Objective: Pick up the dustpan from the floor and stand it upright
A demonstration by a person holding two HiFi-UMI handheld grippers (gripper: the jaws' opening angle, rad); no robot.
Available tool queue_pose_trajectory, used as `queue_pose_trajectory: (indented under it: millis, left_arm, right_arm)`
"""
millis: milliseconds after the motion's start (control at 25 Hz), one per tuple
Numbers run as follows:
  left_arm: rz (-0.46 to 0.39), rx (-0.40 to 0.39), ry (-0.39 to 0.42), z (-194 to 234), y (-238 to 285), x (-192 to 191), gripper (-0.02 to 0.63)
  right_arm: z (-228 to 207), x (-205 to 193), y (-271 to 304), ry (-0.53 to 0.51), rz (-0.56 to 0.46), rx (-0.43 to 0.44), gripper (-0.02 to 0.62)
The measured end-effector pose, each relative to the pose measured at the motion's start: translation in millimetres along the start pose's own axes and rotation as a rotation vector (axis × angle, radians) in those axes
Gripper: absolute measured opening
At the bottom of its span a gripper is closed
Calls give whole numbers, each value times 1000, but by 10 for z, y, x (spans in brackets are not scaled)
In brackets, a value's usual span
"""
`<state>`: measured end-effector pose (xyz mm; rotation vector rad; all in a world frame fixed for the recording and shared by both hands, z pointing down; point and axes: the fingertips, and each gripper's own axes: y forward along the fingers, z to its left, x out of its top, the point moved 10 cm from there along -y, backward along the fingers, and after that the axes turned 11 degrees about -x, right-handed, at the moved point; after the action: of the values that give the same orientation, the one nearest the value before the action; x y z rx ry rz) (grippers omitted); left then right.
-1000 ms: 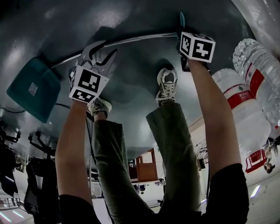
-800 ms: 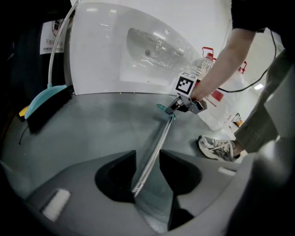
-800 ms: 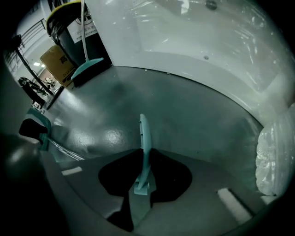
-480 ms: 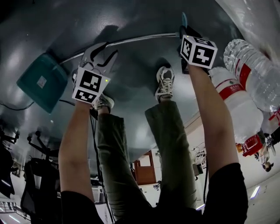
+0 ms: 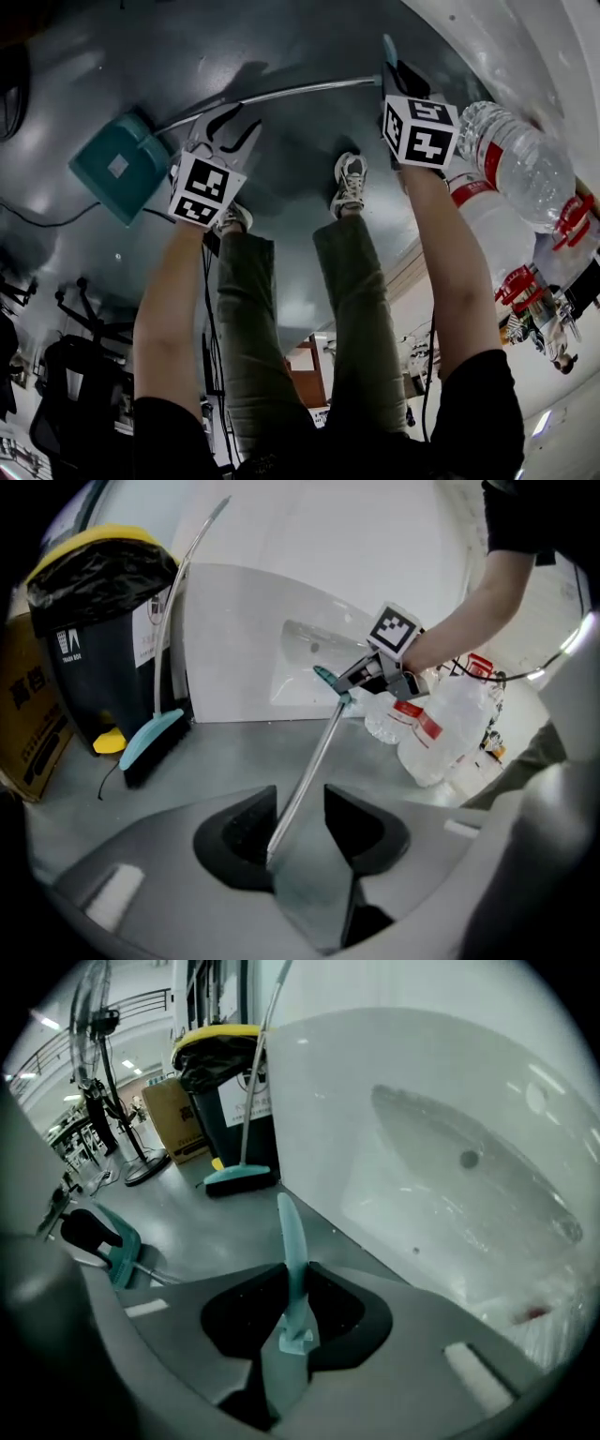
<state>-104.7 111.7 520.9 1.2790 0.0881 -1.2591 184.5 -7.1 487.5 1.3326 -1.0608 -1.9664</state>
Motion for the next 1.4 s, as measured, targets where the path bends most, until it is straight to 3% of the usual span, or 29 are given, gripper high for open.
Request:
queue_pose_trajectory:
  millis: [440, 960, 1400]
  left_arm:
    - [-102, 56, 7, 71, -975, 545, 169]
    - [-322, 160, 8, 115, -1970, 1289, 167]
    - [-479, 204, 47, 88, -2583, 1728, 167]
  right_arm:
    - [272, 1231, -790, -222, -185, -9, 66]
    - [589, 2699, -1431, -510, -376, -42, 69]
    - [655, 3578, -1785, -716, -456, -146, 71]
